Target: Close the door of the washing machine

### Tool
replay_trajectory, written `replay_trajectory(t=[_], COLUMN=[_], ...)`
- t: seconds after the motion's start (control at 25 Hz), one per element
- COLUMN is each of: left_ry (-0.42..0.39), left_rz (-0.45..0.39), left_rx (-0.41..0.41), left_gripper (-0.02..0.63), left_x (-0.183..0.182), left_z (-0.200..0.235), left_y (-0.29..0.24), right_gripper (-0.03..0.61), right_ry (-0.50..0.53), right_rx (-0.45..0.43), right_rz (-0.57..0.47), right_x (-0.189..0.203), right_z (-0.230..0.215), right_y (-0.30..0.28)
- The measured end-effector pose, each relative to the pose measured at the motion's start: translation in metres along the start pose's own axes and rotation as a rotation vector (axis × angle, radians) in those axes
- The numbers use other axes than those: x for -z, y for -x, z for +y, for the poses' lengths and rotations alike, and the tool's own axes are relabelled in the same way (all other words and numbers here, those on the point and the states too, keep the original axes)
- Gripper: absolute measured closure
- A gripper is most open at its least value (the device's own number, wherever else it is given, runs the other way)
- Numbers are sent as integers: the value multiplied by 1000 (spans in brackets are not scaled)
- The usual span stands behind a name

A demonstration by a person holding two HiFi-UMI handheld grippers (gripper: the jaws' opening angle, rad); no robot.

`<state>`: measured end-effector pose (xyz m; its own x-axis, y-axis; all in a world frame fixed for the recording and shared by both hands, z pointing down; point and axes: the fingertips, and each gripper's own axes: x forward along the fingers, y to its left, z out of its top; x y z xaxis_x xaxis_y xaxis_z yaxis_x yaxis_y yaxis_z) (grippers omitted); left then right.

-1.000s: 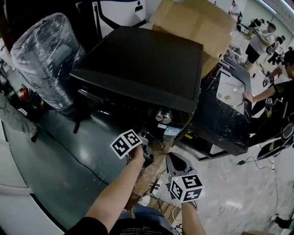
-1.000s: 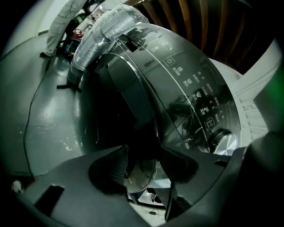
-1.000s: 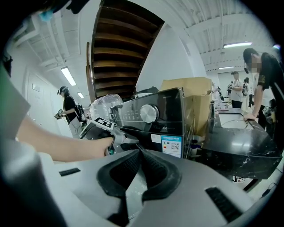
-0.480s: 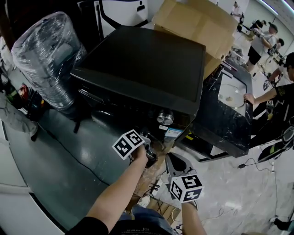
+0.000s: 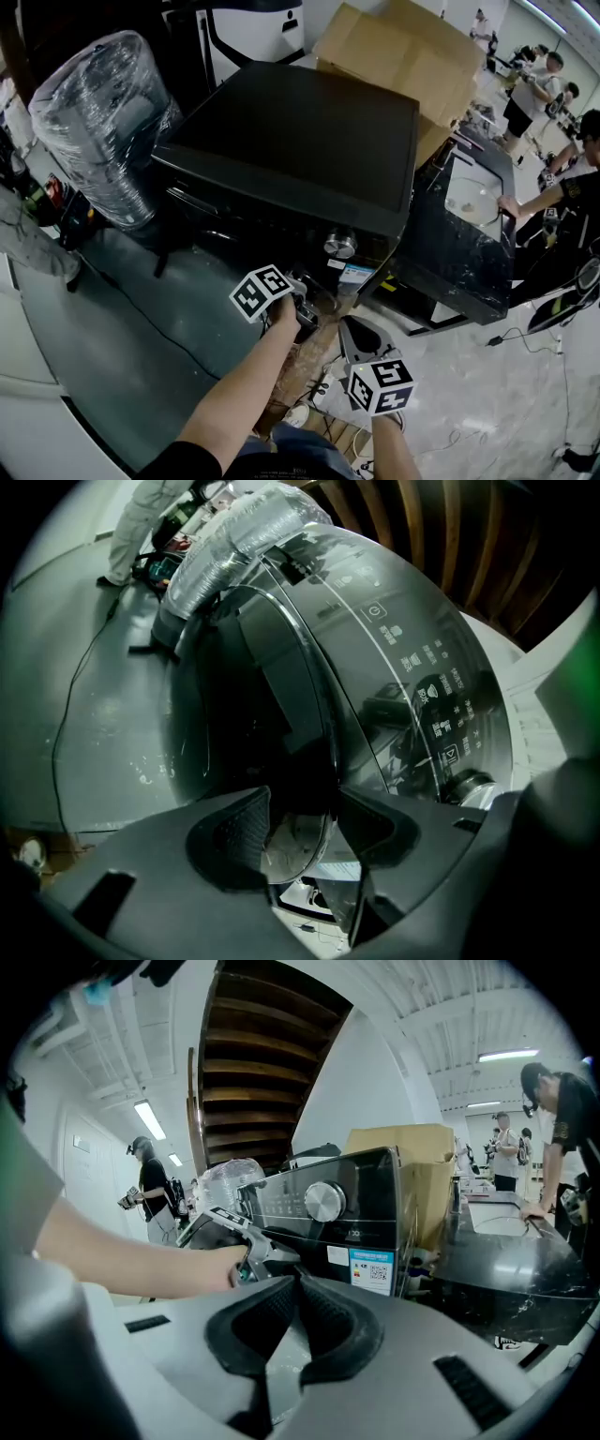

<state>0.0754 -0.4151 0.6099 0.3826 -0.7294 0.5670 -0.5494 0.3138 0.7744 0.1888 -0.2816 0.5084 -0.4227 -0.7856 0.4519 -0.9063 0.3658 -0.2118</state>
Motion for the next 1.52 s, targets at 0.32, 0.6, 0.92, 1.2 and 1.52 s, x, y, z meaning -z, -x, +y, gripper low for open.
replay_trajectory(t=[0.32,0.6,0.92,1.2,1.52], left_ry=[44,105,64,73,64], left_rz=[-12,-14,24,69,137], left_rx=[48,30,51,103,127], left_gripper=[376,376,373,376,376], left_x=[-2,-3,-3,0,10], left_z=[-1,-2,-3,-3,3], left_y=[2,-4,-6,-1,16], right_gripper=[556,555,555,556,555], right_ry=[5,12,5,7,13], right_rx=[2,4,16,14,23], right_rz=[9,33,28,0,-27], right_x=[1,8,9,-2,-11], right_z=[4,2,-1,8,26], right_y=[2,-1,3,6,15])
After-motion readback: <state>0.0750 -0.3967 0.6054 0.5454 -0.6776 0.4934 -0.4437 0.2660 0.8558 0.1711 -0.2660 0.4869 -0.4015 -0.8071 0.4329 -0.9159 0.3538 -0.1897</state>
